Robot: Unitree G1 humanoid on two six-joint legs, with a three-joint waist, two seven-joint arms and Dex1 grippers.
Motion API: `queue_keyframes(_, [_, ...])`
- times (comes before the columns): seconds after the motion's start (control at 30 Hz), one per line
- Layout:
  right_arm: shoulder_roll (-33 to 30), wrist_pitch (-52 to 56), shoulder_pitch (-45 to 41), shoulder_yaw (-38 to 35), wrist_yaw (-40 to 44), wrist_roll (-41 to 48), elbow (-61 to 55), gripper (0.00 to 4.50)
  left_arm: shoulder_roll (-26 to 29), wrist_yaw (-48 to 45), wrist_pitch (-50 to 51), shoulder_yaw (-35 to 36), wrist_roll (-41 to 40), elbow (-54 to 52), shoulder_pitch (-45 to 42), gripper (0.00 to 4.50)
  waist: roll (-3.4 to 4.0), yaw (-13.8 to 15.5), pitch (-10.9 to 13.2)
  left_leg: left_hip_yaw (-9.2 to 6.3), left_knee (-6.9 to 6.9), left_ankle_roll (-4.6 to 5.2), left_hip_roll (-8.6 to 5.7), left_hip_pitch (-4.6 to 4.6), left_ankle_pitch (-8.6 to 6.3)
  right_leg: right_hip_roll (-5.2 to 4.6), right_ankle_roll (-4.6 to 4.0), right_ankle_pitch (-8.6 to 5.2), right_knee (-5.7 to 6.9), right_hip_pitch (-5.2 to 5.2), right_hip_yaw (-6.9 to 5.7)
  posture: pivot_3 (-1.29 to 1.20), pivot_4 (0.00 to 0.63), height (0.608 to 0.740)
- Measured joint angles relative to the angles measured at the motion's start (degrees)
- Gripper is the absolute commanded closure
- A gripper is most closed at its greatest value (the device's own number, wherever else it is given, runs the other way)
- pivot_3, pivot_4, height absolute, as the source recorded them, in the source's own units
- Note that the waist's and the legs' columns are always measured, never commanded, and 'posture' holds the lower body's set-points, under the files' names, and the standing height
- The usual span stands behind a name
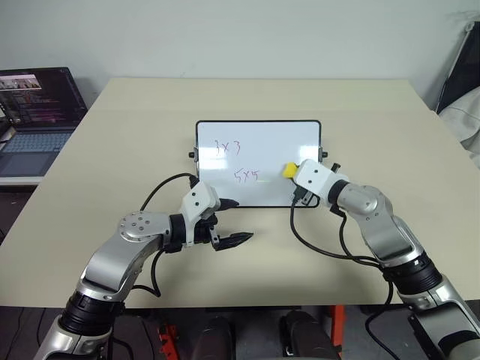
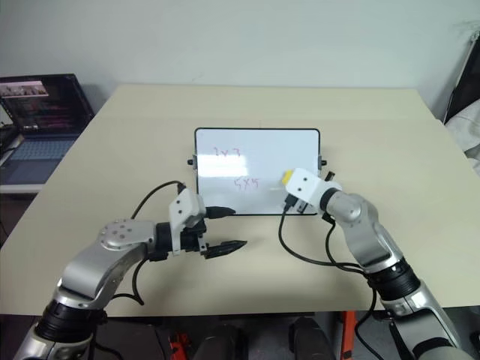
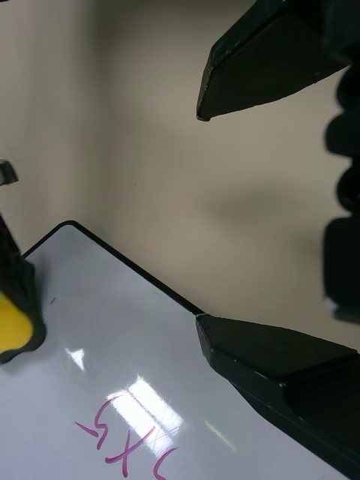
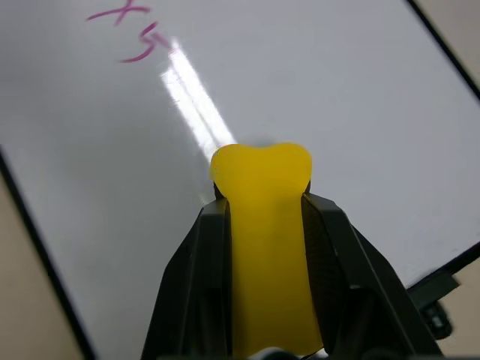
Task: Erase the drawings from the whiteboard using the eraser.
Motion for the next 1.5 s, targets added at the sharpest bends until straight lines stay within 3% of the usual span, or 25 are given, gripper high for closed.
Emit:
queue_keyframes(0.23, [-2.8, 0.7, 1.9, 1.8, 4.1, -1.4, -2.0, 3.53, -0.2, 0.1, 0.1, 0.0, 0.0, 0.0, 0.0, 0.0, 0.0, 0.0, 0.0, 0.03, 0.04, 0.01, 0.03, 0.07, 0.02, 0.03, 0.02, -0.01, 0.06, 0.03, 0.03, 0.0, 0.15, 0.74])
queue_keyframes(0.47, [2.2, -2.6, -2.3, -1.2, -5.1, -3.2, 3.0, 3.53, -0.2, 0.1, 0.4, 0.0, -0.2, -0.2, -0.3, 0.0, -0.01, -0.2, 0.0, 0.04, 0.02, -0.01, 0.0, 0.02, 0.03, 0.03, 0.0, 0.01, 0.12, -0.05, 0.05, 0.0, 0.15, 0.74])
queue_keyframes(0.63, [3.7, -3.9, -3.2, -2.0, -6.7, -3.3, 4.2, 3.53, -0.2, 0.5, 0.6, 0.0, -0.2, -0.2, -0.3, 0.0, -0.01, 0.0, 0.0, 0.04, -0.02, -0.02, 0.0, -0.03, 0.01, 0.01, 0.0, 0.01, 0.06, -0.07, 0.05, 0.0, 0.15, 0.74])
queue_keyframes(1.0, [-1.0, 0.3, 2.6, -1.9, 4.1, -1.8, -1.9, 3.53, -0.1, 1.2, 0.6, 0.0, -0.3, -0.5, 0.0, 0.0, -0.03, 0.2, 0.0, 0.01, 0.0, -0.01, 0.0, 0.02, 0.01, 0.01, 0.0, 0.0, 0.02, 0.02, 0.01, 0.0, 0.15, 0.74])
queue_keyframes(1.17, [-0.4, 1.6, 3.6, -1.3, 4.8, -1.8, -3.0, 3.53, -0.1, 1.2, 0.5, 0.0, -0.3, -0.5, 0.0, 0.0, -0.03, 0.0, 0.0, 0.03, 0.0, -0.01, 0.04, 0.03, 0.01, 0.01, 0.0, 0.0, 0.03, -0.01, 0.04, 0.0, 0.15, 0.74])
queue_keyframes(1.5, [3.9, 10.6, 9.9, -13.2, 4.4, 9.8, -14.4, 3.53, -0.1, 1.4, 0.2, 0.7, -0.3, -0.4, 0.4, 0.0, -0.01, 0.4, 0.0, -0.21, -0.05, -0.05, 0.0, -0.43, -0.03, -0.03, 0.01, 0.0, -0.2, -0.23, -0.09, 0.0, 0.15, 0.74])
